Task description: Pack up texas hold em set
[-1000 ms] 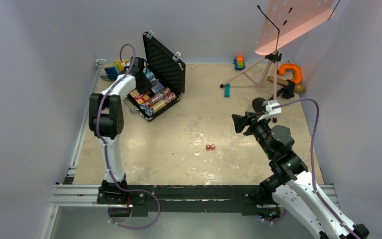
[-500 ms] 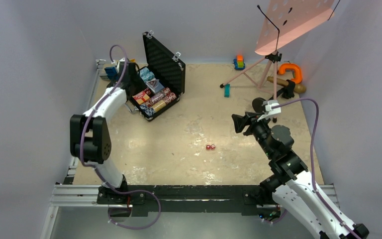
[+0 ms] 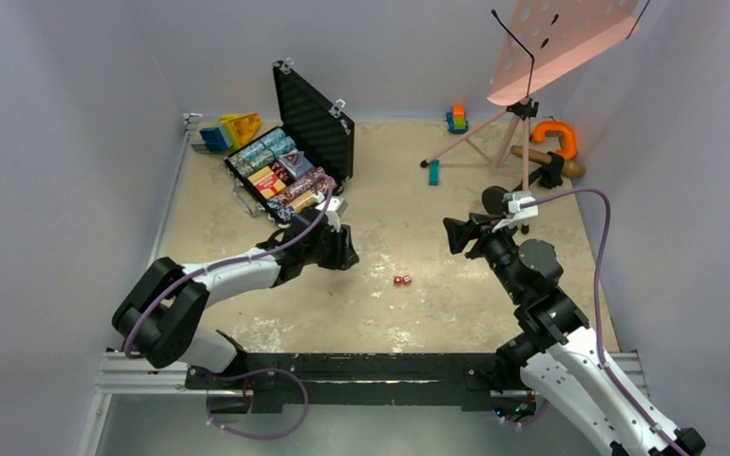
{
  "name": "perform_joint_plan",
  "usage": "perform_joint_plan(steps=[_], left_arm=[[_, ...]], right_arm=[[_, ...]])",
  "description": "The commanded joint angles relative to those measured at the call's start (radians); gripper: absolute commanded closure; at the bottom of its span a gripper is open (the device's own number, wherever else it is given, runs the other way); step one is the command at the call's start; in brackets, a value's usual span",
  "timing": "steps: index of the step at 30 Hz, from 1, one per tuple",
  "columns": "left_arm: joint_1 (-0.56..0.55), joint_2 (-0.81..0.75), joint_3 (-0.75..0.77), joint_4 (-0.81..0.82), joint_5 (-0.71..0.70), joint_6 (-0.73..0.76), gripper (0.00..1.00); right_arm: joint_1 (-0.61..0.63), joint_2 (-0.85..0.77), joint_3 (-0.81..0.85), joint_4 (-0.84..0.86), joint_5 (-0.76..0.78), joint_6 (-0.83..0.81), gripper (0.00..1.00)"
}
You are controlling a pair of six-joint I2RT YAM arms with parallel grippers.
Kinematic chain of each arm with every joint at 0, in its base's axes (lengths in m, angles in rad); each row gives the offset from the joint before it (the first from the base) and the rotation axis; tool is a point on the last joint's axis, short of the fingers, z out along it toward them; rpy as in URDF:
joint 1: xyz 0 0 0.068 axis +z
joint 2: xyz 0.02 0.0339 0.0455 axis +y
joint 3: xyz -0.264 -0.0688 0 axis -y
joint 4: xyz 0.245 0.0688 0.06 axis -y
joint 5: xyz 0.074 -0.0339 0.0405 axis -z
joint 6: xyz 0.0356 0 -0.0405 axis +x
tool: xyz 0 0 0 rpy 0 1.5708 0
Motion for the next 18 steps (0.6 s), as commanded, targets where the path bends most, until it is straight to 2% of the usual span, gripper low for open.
perform_joint_plan(steps=[1,6,11,12,18], left_arm=[[-0.057,0.076,0.081,0.102,0.078,-0.015,0.52],[-0.185,0.172,0.218,-0.049,-0.032,-0.099,0.50],[-0.277,0.238,0.292,-0.141,-0.128,-0.153,0.49],[-0.305,0.263,0.336,-0.218,-0.180,-0.168,0.49],[-0.359,0.310,0.400,-0.296,-0.231,-0.204,0.49]], right_arm=[[-0.003,-0.009,-0.001,0.029,0.028,0.003,0.34],[-0.003,-0.007,-0.002,0.028,0.039,0.001,0.34],[-0.003,-0.005,-0.002,0.029,0.031,0.003,0.34],[-0.003,-0.008,-0.002,0.029,0.029,0.004,0.34],[-0.003,-0.017,-0.007,0.034,0.028,0.009,0.34]])
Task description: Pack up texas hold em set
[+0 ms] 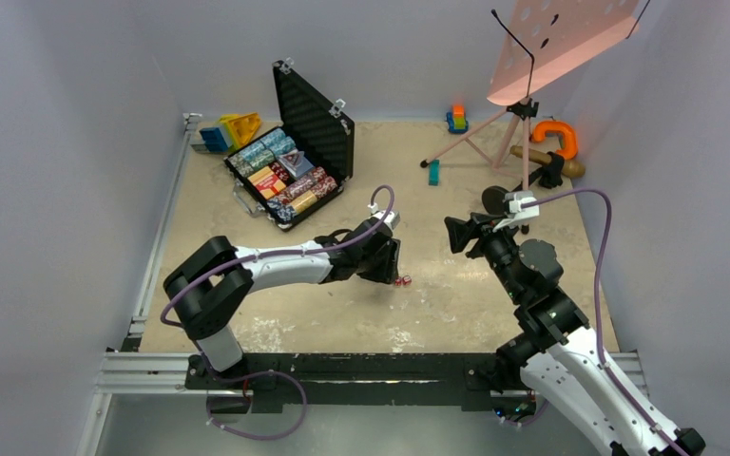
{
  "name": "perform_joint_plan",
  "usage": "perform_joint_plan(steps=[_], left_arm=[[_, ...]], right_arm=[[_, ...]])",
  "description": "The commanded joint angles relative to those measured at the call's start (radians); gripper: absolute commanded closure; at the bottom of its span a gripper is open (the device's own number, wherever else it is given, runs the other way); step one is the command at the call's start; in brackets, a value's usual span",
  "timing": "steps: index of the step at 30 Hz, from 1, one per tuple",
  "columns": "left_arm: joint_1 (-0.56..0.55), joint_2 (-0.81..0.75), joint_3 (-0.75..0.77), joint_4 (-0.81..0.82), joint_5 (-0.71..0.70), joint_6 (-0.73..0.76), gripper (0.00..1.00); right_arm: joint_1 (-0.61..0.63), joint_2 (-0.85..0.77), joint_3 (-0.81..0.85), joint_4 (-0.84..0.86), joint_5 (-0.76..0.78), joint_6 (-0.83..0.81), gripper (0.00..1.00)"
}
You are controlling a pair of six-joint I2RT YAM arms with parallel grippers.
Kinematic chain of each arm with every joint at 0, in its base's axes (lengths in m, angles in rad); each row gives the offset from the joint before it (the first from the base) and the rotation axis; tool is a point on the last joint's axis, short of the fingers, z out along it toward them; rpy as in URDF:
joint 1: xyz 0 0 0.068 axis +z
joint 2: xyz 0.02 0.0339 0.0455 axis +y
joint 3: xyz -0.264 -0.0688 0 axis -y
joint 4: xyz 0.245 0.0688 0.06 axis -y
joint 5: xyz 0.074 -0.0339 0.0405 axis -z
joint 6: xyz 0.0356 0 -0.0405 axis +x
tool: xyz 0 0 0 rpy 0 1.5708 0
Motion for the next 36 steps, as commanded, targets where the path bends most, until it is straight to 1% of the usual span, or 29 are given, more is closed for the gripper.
perform_joint_plan(steps=[1,6,16,28,36], left_arm=[[-0.034,0.031,0.071,-0.072,-0.066,-0.054,0.49],[-0.064,0.069,0.120,-0.100,-0.078,-0.066,0.49],[-0.075,0.113,0.169,-0.164,-0.125,-0.088,0.51],[-0.086,0.146,0.203,-0.171,-0.124,-0.103,0.51],[-0.090,0.171,0.233,-0.207,-0.149,-0.104,0.54]], right_arm=[[-0.003,-0.016,-0.008,0.034,0.011,0.007,0.34],[-0.002,-0.026,-0.008,0.030,0.010,0.009,0.34],[-0.002,-0.036,-0.009,0.030,0.008,0.010,0.35],[-0.002,-0.032,-0.011,0.032,0.008,0.012,0.34],[-0.002,-0.034,-0.013,0.032,0.008,0.012,0.35]])
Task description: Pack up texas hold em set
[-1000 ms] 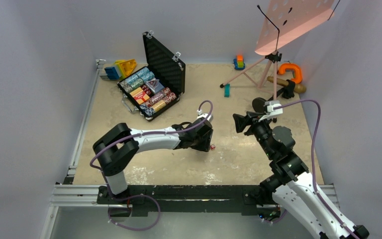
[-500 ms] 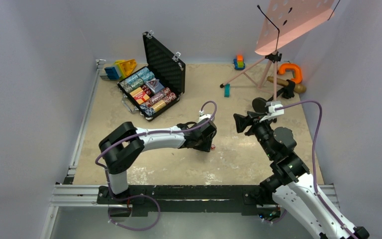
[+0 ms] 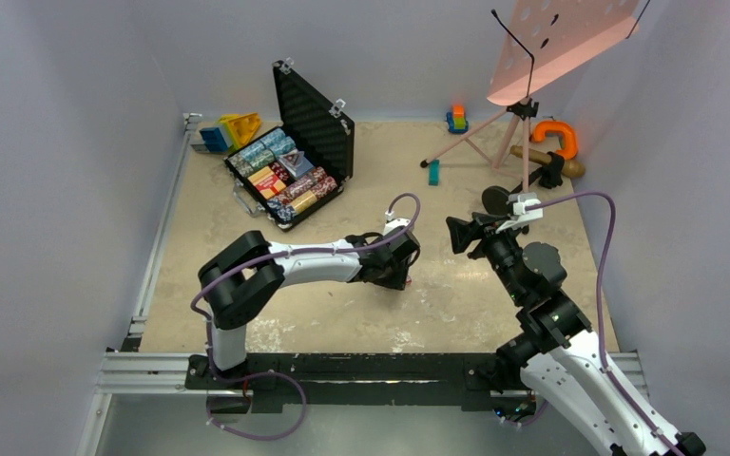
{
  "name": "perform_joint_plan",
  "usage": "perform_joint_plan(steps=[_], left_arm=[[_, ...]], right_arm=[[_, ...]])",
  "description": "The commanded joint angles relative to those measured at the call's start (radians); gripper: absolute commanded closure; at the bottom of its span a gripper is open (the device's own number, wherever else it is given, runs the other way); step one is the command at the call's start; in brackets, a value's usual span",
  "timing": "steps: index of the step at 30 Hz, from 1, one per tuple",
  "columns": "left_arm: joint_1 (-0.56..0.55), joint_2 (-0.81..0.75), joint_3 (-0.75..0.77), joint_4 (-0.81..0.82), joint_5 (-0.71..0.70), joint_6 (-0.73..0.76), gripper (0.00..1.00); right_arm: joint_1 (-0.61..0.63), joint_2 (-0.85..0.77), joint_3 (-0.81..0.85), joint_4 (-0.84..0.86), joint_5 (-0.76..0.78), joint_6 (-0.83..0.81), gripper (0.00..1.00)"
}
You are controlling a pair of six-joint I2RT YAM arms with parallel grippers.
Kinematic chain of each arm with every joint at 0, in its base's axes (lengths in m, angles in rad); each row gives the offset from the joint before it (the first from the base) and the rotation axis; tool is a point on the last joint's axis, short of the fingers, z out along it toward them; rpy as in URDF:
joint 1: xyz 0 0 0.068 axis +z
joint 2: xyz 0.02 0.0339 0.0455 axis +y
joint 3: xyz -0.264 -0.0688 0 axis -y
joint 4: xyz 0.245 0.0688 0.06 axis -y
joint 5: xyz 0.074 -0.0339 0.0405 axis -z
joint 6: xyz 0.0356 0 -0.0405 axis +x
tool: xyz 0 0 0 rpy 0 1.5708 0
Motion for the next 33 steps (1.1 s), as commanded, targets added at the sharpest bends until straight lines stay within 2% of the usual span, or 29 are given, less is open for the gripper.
perform_joint_plan(steps=[1,10,25,29,31,33], left_arm=[[-0.009,0.017,0.054,-0.030,-0.042,-0.016,0.55],[-0.010,0.014,0.060,-0.067,-0.081,-0.027,0.60],[-0.010,0.033,0.069,-0.037,-0.066,-0.004,0.68],[-0.010,0.035,0.073,-0.033,-0.071,0.003,0.78],[-0.010,0.030,0.075,-0.042,-0.092,0.003,0.93],[-0.007,0.012,0.072,-0.060,-0.120,-0.007,1.00]], right_arm=[[-0.002,-0.008,-0.012,0.031,0.007,0.010,0.35],[-0.003,-0.009,-0.012,0.032,0.008,0.010,0.35],[-0.003,-0.005,-0.011,0.032,0.008,0.010,0.34],[-0.003,-0.005,-0.010,0.030,0.007,0.010,0.35],[-0.002,-0.005,-0.009,0.031,0.008,0.010,0.35],[-0.002,-0.005,-0.009,0.031,0.007,0.010,0.35]])
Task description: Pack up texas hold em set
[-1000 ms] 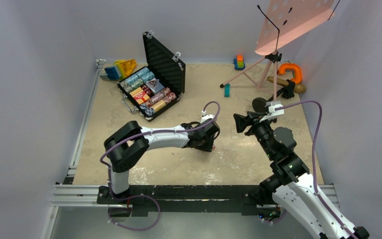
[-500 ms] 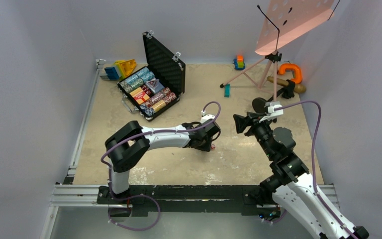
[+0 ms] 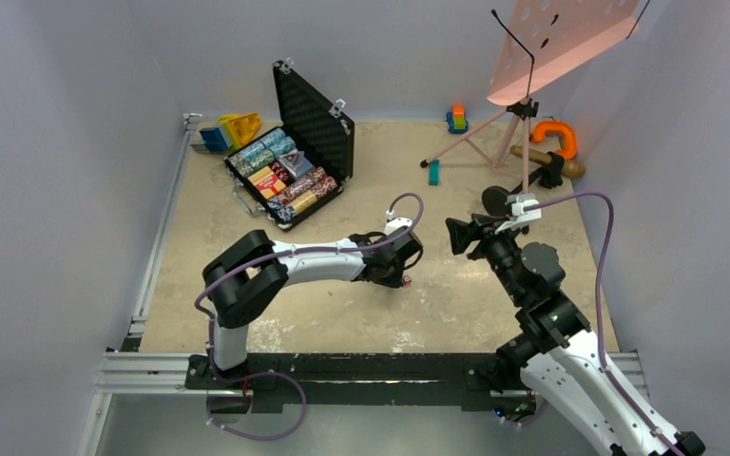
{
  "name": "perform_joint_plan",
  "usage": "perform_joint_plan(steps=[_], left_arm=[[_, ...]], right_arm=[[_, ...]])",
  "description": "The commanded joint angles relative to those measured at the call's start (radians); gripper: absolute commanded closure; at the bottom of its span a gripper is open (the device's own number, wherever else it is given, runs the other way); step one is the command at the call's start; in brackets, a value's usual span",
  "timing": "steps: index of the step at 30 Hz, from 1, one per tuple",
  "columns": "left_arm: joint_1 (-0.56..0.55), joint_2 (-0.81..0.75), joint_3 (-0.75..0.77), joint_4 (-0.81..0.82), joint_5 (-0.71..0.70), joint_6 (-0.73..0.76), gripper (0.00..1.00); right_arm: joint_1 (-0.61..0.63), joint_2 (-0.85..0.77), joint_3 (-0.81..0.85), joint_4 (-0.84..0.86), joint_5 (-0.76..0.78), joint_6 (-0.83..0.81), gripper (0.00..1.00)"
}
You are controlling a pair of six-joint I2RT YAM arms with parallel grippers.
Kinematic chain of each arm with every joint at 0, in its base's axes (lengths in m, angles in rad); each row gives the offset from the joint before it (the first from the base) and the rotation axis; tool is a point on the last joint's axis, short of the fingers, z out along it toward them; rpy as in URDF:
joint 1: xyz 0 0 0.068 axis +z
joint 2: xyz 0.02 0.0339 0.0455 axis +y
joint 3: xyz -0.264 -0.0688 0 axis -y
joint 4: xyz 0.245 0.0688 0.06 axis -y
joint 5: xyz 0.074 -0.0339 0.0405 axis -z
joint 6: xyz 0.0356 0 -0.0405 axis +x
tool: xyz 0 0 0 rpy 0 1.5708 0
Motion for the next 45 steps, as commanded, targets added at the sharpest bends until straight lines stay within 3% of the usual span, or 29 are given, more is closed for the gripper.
perform_joint_plan(steps=[1,7,14,25,37,45], left_arm=[[0.002,-0.031,0.021,-0.019,-0.076,-0.011,1.00],[0.121,-0.179,-0.089,-0.016,-0.083,-0.064,1.00],[0.404,-0.284,-0.139,0.021,-0.001,-0.022,1.00],[0.775,-0.133,0.073,0.041,0.139,0.013,1.00],[0.891,0.086,0.357,-0.036,0.119,0.034,1.00],[0.927,0.147,0.379,-0.054,0.123,-0.007,1.00]], right_arm=[[-0.003,-0.005,0.000,0.030,0.009,0.009,0.34],[-0.003,-0.004,0.001,0.031,0.011,0.007,0.35],[-0.003,-0.009,0.000,0.027,0.014,0.007,0.35],[-0.003,-0.010,0.004,0.023,0.020,0.005,0.35],[-0.003,0.003,0.006,0.026,0.020,0.004,0.35],[-0.003,0.010,0.006,0.027,0.020,0.003,0.35]])
